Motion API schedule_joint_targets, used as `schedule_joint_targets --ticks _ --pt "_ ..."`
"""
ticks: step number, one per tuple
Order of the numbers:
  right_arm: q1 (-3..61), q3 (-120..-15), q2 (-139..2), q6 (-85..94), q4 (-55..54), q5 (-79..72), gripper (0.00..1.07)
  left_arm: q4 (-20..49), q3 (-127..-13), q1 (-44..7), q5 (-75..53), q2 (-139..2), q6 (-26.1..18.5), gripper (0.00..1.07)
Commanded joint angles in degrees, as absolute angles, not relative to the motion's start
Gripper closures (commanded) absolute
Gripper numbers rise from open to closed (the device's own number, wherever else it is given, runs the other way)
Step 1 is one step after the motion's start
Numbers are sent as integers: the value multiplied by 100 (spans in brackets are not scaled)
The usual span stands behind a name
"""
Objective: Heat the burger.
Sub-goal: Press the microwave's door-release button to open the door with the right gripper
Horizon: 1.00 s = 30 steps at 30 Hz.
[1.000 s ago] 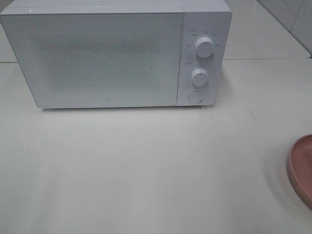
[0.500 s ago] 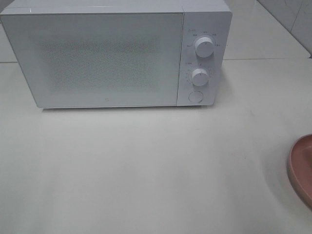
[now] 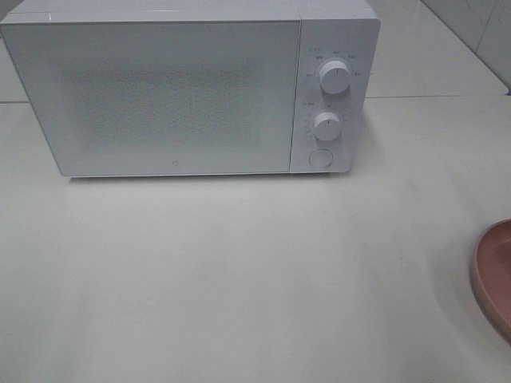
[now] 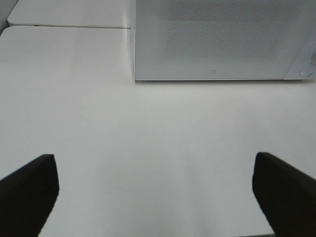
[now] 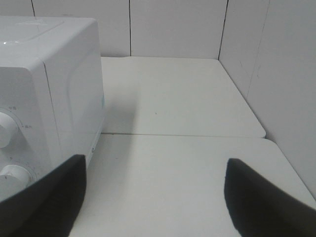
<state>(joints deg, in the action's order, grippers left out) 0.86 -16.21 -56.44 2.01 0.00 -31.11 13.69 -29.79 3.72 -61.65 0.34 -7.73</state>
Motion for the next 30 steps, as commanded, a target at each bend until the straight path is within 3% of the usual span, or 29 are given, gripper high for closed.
schedule_joint_targets --ticks 1,5,12,30 --pt "395 -1364 -5913 647 -435 -4028 34 1392 -2968 361 -6131 115 -768 7" --pt "819 -1289 -6171 1169 -882 -4400 34 1392 -2968 361 -6131 115 -768 7" --pt "2160 -1272 -6904 2492 -2567 -5191 34 1392 -2968 361 -6131 115 -768 7" --pt "4297 -1341 -8256 2630 -4807 -6675 34 1392 -2968 361 -6131 115 -768 7"
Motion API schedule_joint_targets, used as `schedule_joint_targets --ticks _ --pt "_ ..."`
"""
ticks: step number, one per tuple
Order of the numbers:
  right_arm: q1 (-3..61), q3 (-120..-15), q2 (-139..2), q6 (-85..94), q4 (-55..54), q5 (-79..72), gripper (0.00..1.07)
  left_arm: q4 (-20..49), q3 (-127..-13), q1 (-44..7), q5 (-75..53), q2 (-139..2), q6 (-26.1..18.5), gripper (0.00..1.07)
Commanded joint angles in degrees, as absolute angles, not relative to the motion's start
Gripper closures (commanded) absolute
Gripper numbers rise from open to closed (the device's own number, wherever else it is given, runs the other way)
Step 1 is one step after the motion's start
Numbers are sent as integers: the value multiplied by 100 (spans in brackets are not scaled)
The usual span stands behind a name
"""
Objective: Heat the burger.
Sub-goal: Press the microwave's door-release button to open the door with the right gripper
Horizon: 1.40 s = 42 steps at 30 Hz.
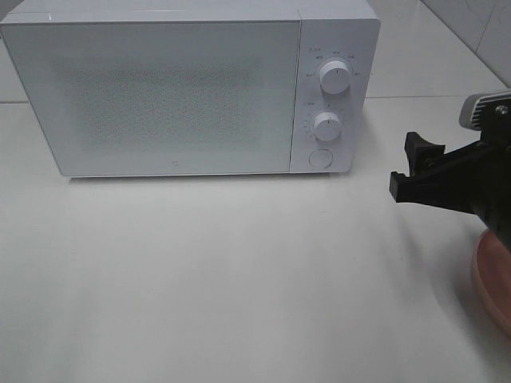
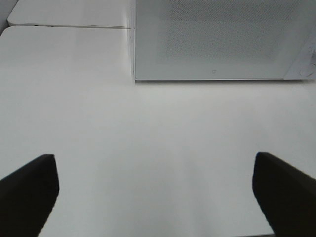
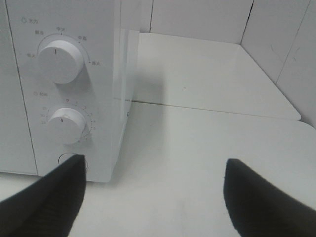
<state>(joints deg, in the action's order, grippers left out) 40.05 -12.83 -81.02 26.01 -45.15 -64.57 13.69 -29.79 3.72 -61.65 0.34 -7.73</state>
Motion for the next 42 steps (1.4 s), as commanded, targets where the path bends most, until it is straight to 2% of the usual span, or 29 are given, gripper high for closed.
schedule_joint_targets --ticks 1,7,18,29,31,36,37,38,40,42 --pt "4469 -1432 -8422 2630 -5013 -6675 34 1392 -2968 361 -6131 115 -768 7" --pt "4744 -1799 -8887 2630 -5185 -6669 34 1392 -2968 361 -6131 115 -768 7" --pt "4756 -2447 -9528 2613 -5162 -6377 34 1392 -2968 361 -6131 115 -768 7" --pt "4756 -2550 -9689 2034 -5128 -6274 37 1392 -2968 361 -6131 115 -768 7" --pt "4756 -2550 -9689 1014 -5031 -6245 45 1392 -2968 361 -6131 115 -768 7" --pt "4756 -2550 -9689 -223 -5031 -6102 56 1392 -2968 361 -6131 115 -768 7" --pt "4756 -2550 -9689 -796 -5031 -6016 63 1392 -2968 361 -6131 115 -768 7" --pt "4756 -2550 -9689 -796 -5031 -6016 63 1392 -2968 361 -6131 115 -768 7" --pt "4756 -2550 -9689 -1639 -5031 -5907 74 1392 -2968 361 -6131 115 -768 7" --pt "4756 -2550 -9689 -1925 -5031 -5884 78 1392 -2968 361 -6131 115 -768 7"
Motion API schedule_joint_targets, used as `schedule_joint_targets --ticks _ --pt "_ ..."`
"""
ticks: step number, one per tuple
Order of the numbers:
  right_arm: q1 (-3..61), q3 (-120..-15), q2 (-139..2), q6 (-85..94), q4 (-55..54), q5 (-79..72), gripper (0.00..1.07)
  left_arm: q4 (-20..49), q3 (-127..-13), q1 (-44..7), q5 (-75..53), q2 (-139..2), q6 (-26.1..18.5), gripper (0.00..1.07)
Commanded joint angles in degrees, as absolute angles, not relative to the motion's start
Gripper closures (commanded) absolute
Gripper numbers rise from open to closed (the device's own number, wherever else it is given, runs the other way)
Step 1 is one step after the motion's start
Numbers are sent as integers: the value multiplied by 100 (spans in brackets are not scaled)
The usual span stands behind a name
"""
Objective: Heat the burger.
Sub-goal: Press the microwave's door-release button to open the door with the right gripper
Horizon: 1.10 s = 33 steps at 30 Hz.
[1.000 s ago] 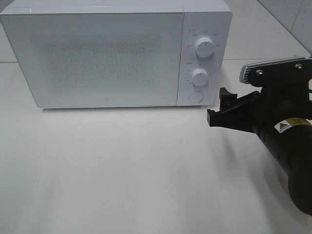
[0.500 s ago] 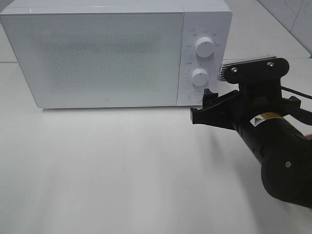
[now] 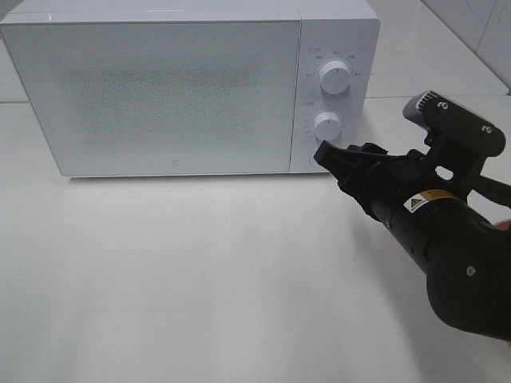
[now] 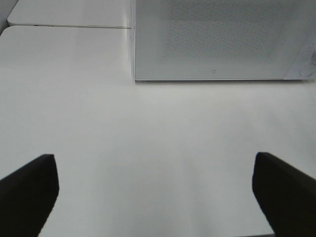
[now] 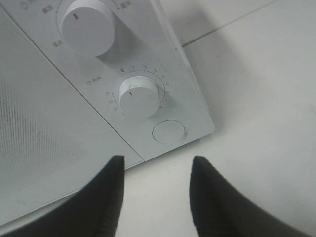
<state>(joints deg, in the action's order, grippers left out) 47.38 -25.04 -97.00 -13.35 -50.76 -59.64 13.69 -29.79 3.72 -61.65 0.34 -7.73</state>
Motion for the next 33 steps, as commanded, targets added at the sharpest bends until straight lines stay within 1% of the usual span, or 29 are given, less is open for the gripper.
schedule_joint_targets --ticks 1,2,3,5,6,8,9,11,12,13,15,19,23,33 --pt "4756 -2550 -9689 -2481 -5031 -5838 84 1392 -2968 361 -6131 115 -768 7" --pt "4756 -2550 -9689 -2481 -5031 -5838 84 1392 -2968 361 -6131 115 -768 7" --pt "4756 -2550 -9689 -3042 -5031 -5787 88 1392 -2968 361 -6131 115 -768 7" --pt "4756 -2550 -9689 -3329 -5036 -5775 90 1392 -2968 361 -6131 115 -768 7" --pt "4756 -2550 -9689 -3953 -5053 -5752 93 1392 -2968 361 -6131 115 -768 7" --pt "4756 -2550 -9689 -4257 -5053 -5718 94 1392 -2968 361 -6131 115 -768 7" --pt "4756 -2550 -9689 -4761 -5053 -5615 97 1392 -2968 361 -6131 115 -768 7" --pt "4756 -2550 -9689 -4956 -5053 -5563 99 1392 -2968 361 -6131 115 -768 7" --pt "4756 -2550 -9689 -5317 -5059 -5432 103 1392 -2968 361 -6131 115 -768 7" --pt "4756 -2550 -9689 -5317 -5059 -5432 103 1392 -2968 361 -6131 115 -768 7" --pt "4756 -2550 -9689 -5558 -5082 -5329 107 1392 -2968 361 -6131 115 -768 7" --pt "4756 -2550 -9689 -5598 -5277 -5231 107 1392 -2968 361 -6131 115 -768 7" --pt "4733 -2550 -9689 -5684 -5781 -4664 107 1392 -2968 361 -6131 115 -768 7" --pt "4733 -2601 -9901 -5758 -5861 -4589 107 1318 -2968 361 -6142 115 -762 7"
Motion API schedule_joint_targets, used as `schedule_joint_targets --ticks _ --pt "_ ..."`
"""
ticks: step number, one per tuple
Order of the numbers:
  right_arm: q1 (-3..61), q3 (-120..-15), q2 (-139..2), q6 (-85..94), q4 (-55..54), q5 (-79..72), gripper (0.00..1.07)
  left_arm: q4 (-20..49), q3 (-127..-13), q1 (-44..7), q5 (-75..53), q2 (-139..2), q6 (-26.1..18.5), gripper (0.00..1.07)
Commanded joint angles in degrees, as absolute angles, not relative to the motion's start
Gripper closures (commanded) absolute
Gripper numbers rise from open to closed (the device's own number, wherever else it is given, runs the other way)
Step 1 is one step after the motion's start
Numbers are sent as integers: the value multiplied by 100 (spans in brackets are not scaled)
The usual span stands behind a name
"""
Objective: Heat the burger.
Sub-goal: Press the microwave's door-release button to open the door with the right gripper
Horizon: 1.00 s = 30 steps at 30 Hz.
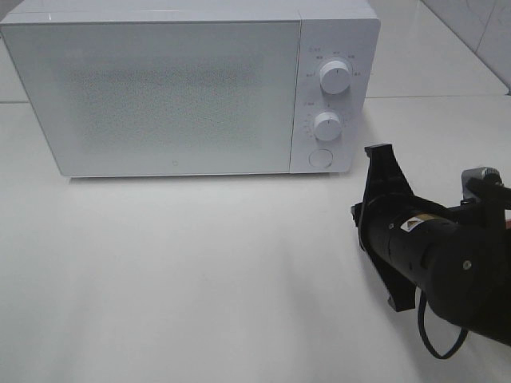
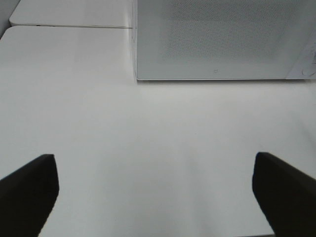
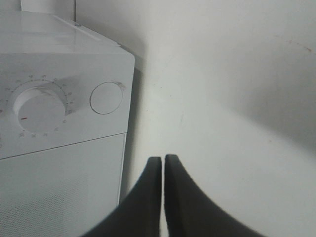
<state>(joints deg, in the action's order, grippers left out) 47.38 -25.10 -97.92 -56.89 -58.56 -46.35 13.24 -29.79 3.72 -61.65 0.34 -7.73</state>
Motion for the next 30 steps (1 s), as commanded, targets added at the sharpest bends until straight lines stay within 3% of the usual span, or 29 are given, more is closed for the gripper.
schedule_joint_targets --ticks 1,15,30 --pt "4733 -2601 -9901 -5758 -5861 -4589 107 1318 -2968 361 -6142 115 -762 7" --pt "4074 -3375 -10709 -6463 -4246 -5105 107 1318 -2968 361 -6142 115 -768 7" --pt "3999 -3793 -11293 -7110 -3994 -5334 107 1324 -2968 361 -6142 115 -768 7"
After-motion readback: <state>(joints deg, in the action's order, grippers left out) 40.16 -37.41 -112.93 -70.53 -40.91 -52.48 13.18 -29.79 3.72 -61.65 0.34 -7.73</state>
